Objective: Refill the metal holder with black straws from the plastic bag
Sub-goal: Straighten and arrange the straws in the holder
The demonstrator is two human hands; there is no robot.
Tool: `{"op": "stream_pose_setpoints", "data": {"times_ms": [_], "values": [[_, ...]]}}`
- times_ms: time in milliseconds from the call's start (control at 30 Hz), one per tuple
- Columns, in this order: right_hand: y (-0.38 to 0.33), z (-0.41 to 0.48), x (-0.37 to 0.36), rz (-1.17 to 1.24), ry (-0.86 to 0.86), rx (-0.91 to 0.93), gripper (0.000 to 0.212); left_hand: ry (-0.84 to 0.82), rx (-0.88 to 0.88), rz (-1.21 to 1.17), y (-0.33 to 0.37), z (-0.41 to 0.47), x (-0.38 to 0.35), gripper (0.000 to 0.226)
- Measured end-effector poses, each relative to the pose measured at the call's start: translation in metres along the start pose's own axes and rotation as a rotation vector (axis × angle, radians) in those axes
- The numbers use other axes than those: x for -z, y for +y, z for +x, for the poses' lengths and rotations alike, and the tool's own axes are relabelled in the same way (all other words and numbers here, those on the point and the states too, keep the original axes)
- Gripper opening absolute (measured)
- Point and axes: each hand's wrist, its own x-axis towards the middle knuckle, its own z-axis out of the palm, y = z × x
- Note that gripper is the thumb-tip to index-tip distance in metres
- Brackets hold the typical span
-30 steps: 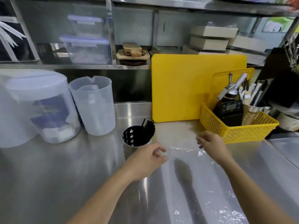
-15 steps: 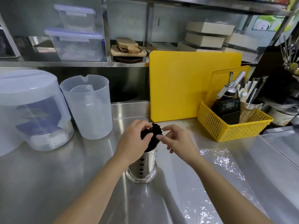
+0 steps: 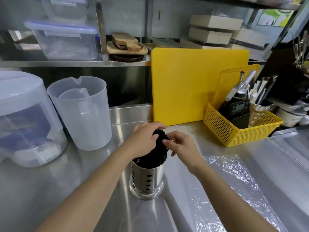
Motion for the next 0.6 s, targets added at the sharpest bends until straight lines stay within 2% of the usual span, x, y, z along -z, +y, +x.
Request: {"op": "stream_pose_setpoints", "data": {"times_ms": [100,200,400,600], "values": [[0.0,0.008,-0.002,0.046,0.0,-0.007,0.013,-0.008,0.026,-0.111,-0.006,0.0,0.008,0.032],[-0.002,0.016,-0.006,0.1,-0.023,-0.016,0.018,0.062,0.037,-0.228,-0.012,-0.003,0.016,0.028],[-0.007,0.031,-0.016,0.132,-0.083,-0.021,0.011,0.117,0.145,-0.429,-0.025,-0.009,0.029,0.032],[-0.01,0.038,-0.015,0.12,-0.145,-0.002,0.011,0.155,0.144,-0.425,-0.031,-0.009,0.023,0.031]]}}
